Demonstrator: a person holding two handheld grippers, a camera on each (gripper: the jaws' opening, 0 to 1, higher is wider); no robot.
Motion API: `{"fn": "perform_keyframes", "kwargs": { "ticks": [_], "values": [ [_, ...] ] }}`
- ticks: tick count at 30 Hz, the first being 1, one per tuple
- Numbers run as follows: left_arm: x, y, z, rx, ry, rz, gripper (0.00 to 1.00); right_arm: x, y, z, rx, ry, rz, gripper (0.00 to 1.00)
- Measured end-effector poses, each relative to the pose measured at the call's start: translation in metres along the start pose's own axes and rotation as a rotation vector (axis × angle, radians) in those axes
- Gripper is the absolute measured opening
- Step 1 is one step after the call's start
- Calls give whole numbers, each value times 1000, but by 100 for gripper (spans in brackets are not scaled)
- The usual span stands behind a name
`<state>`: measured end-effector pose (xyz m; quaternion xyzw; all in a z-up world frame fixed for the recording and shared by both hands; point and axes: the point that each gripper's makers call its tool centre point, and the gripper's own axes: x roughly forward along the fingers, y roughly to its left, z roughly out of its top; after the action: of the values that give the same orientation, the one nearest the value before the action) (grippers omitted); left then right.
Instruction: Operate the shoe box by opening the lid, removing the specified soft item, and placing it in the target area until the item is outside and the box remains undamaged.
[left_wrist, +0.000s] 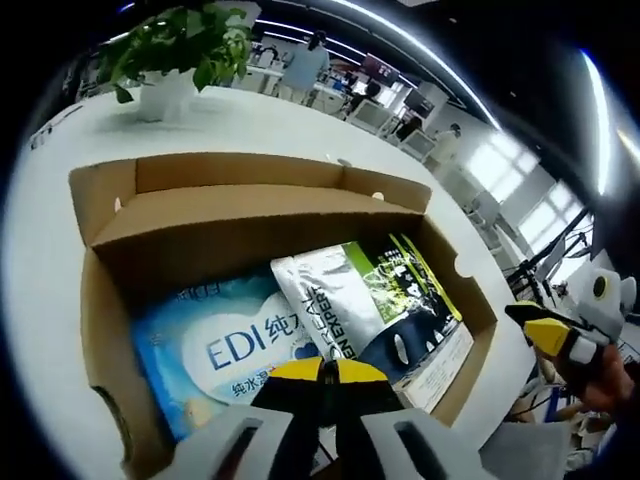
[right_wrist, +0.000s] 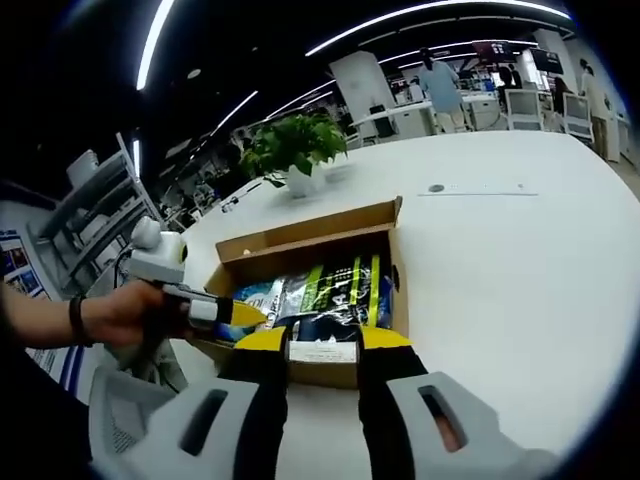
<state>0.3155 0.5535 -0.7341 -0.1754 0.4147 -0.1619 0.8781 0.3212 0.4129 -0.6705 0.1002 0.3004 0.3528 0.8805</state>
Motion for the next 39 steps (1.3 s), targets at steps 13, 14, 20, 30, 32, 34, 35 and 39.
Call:
{"fn": "perform_keyframes", "kwargs": {
  "ticks": [13, 14, 20, 30, 32, 34, 35, 39],
  "values": [
    [-12, 9, 1, -7, -11, 33, 0, 18, 0, 6, -21, 40, 1, 23],
    [-13, 11, 1, -7, -12, 35, 0, 19, 0, 6, -24, 43, 2, 23],
    [-22, 19, 2, 1, -14, 54, 0, 31, 4, 8, -37, 69, 4, 23],
    [-32, 30, 1, -9, -18, 71, 0, 64, 10, 4, -78, 145, 22, 23],
    [-33, 31, 1, 0, -14, 76, 0, 71, 11, 2, -69, 159, 27, 23],
    [-34, 33, 1, 0, -13, 77, 0, 78, 11, -1, -72, 185, 29, 24],
    [-35, 33, 0, -2, -15, 77, 0, 81, 10, -2, -76, 194, 24, 24],
    [-36, 33, 1, -6, -17, 70, 0, 92, 6, -4, -74, 214, 19, 24]
  ]
}}
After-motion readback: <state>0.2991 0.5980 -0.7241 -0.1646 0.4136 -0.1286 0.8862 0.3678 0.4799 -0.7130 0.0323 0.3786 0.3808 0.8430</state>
